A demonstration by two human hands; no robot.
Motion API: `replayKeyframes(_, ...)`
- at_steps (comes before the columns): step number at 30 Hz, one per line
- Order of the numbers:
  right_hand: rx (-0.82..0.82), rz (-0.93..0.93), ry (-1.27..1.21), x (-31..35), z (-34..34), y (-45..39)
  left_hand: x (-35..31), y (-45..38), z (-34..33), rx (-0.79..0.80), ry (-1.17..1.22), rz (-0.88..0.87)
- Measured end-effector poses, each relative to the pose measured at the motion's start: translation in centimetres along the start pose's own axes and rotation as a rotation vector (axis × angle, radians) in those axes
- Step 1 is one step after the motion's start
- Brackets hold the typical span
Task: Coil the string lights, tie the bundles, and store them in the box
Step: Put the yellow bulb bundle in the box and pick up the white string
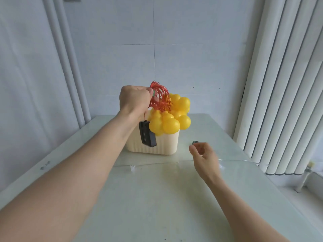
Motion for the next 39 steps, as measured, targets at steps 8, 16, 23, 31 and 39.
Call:
replayKeyframes(8, 0.039, -0.069, 0.097, -1.1, -0.4, 0.3, -4.5, -4.5, -1.1, -0.063, -0.203, -0.258)
replayKeyframes(16, 0.103, -0.091, 0.219, -1.8, -1.5, 0.4, 0.2, -7.5, -5.1, 0.119, -0.350, -0.341)
replayKeyframes(23, 0.122, -0.092, 0.237, -2.1, -1.6, 0.1, 8.4, -7.1, -6.8, 0.162, -0.571, -0.214)
replayKeyframes(31, 0.148, -0.102, 0.254, -2.5, -1.8, 0.0, 10.8, -6.8, -9.0, 0.446, -0.757, -0.165)
replayKeyframes(39, 0.158, -0.092, 0.254, -2.4, -1.8, 0.0, 9.1, -5.7, -7.9, 0.386, -1.115, -0.332)
Point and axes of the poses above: each hand's wrist, its own y-axis away from the middle knuckle, its own z-axis out of the back of the hand, x = y × z, the point moved 10 cm from there along -y, towards the middle knuckle, and after that the axes turned 1 degree about -y, right-handed, at the moved point
